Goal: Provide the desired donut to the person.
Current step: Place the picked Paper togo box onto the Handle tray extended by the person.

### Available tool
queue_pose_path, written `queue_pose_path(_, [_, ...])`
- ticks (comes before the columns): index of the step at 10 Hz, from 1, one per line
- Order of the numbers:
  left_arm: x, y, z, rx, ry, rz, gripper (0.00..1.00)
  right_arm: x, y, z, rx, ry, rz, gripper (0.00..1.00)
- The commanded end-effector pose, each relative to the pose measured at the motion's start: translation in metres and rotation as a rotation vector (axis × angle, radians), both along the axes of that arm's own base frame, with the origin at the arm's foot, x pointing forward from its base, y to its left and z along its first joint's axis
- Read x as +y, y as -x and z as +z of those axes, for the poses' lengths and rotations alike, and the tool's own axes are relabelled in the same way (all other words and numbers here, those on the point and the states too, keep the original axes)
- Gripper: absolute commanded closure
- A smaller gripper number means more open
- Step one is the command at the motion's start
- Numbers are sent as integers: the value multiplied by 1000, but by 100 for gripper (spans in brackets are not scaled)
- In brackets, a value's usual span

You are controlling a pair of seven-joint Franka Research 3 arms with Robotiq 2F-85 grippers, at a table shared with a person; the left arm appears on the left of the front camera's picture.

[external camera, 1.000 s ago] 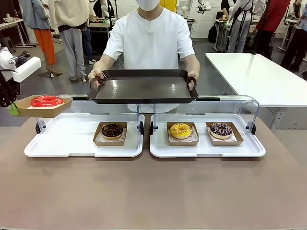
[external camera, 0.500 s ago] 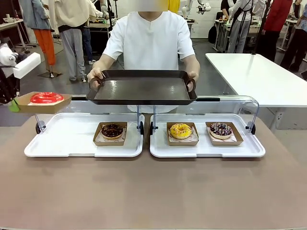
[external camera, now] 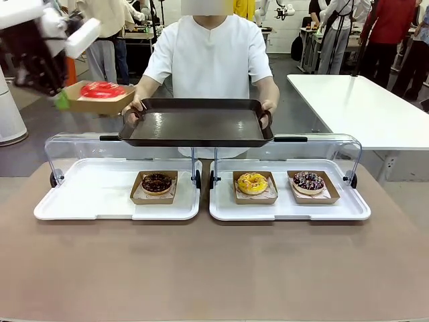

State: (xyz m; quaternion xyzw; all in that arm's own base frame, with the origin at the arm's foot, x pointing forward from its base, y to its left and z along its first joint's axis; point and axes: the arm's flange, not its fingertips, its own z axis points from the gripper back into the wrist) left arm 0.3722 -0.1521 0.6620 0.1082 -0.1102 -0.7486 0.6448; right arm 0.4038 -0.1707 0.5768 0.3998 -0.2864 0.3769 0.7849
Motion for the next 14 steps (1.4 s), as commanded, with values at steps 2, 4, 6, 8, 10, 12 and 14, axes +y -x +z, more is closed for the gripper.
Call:
queue_pose_path(2, [-58, -38, 12, 10, -39, -19, 99, 0, 1, -1, -2, -5, 1, 0])
queue_pose_path(4, [-78, -55, -3, 36, -22, -60, 99, 0, 1, -1, -2, -5, 1, 0])
queue_pose_path(6, [-76, -90, -16, 73, 12, -74, 99, 0, 1, -1, -2, -5, 1, 0])
queue_pose_path(8, [-61, -110, -29, 66, 71, -53, 99, 0, 1, -1, -2, -5, 1, 0])
queue_pose_path(10, [-55, -136, -38, 105, 96, -62, 99, 0, 1, -1, -2, -5, 1, 0])
queue_pose_path(12, [-50, -147, -49, 171, 115, -51, 99, 0, 1, -1, -2, -5, 1, 0])
queue_pose_path(14, [-49, -166, -57, 206, 109, -34, 99, 0, 1, -1, -2, -5, 1, 0])
